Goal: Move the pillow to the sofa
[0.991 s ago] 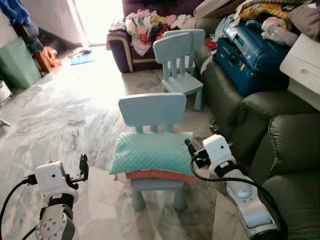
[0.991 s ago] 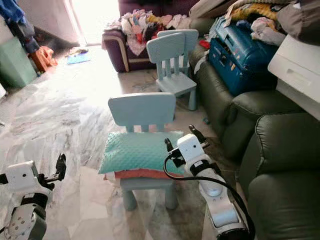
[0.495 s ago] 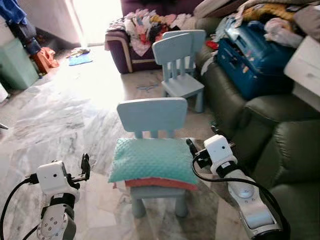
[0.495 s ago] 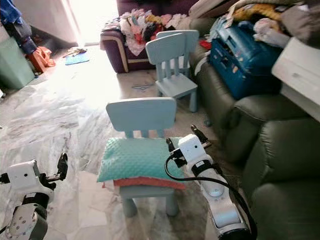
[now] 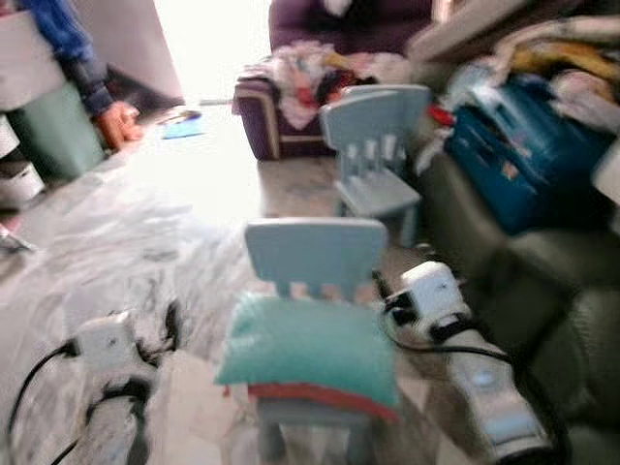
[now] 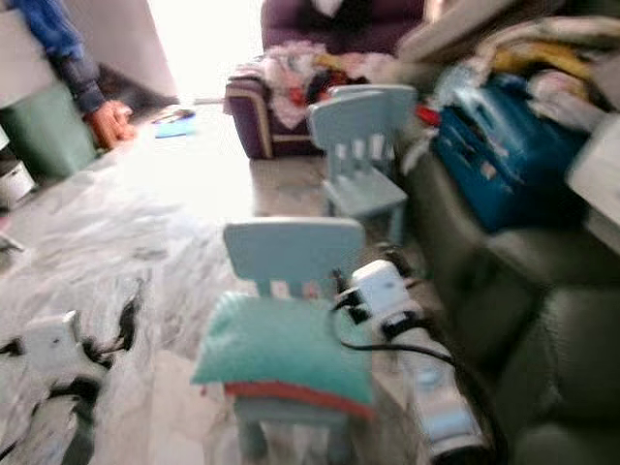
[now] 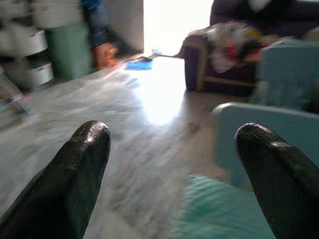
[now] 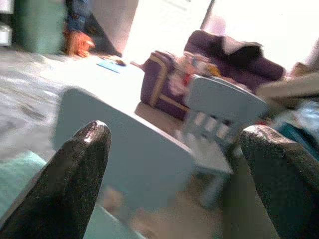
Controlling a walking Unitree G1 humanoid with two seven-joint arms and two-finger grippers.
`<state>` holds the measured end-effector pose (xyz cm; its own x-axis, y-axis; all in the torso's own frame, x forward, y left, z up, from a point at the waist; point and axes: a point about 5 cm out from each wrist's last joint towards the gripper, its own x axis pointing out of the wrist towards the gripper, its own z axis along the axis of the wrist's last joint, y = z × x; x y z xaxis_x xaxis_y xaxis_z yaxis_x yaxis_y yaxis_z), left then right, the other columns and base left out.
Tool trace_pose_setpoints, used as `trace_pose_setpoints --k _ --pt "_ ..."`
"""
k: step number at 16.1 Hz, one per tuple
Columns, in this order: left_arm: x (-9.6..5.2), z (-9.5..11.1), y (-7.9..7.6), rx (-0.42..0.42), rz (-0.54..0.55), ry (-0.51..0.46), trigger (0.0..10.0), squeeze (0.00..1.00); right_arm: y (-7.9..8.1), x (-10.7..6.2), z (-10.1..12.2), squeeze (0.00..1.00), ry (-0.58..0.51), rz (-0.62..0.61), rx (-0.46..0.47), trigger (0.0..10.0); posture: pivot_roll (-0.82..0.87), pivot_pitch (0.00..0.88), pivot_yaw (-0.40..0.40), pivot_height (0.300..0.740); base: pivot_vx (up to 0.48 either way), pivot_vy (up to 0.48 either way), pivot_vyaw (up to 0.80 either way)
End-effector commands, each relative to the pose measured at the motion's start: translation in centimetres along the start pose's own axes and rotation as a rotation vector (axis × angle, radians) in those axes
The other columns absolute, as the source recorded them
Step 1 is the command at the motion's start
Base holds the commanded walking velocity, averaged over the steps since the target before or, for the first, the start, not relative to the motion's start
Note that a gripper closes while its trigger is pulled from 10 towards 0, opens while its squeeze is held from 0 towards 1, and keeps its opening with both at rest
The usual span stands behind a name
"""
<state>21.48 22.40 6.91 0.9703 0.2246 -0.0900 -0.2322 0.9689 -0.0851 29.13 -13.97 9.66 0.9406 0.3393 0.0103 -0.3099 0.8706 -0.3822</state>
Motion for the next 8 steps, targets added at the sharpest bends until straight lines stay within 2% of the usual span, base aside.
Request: trace_pose_setpoints --k 1,8 --pt "0.37 0.32 -0.05 -0.002 0.005 -0.007 10.0 0.0 -0.25 -0.06 0.15 0.0 -0.004 0.005 -0.012 10.0 -0.17 0.0 0.071 0.74 0.3 0.0 0.0" --pt "0.52 0.15 0.29 -0.02 0.081 0.003 10.0 0.0 -0.09 0.07 0.26 0.0 -0.008 0.01 -0.001 10.0 -0.16 0.0 0.072 0.74 0.0 0.0 0.0"
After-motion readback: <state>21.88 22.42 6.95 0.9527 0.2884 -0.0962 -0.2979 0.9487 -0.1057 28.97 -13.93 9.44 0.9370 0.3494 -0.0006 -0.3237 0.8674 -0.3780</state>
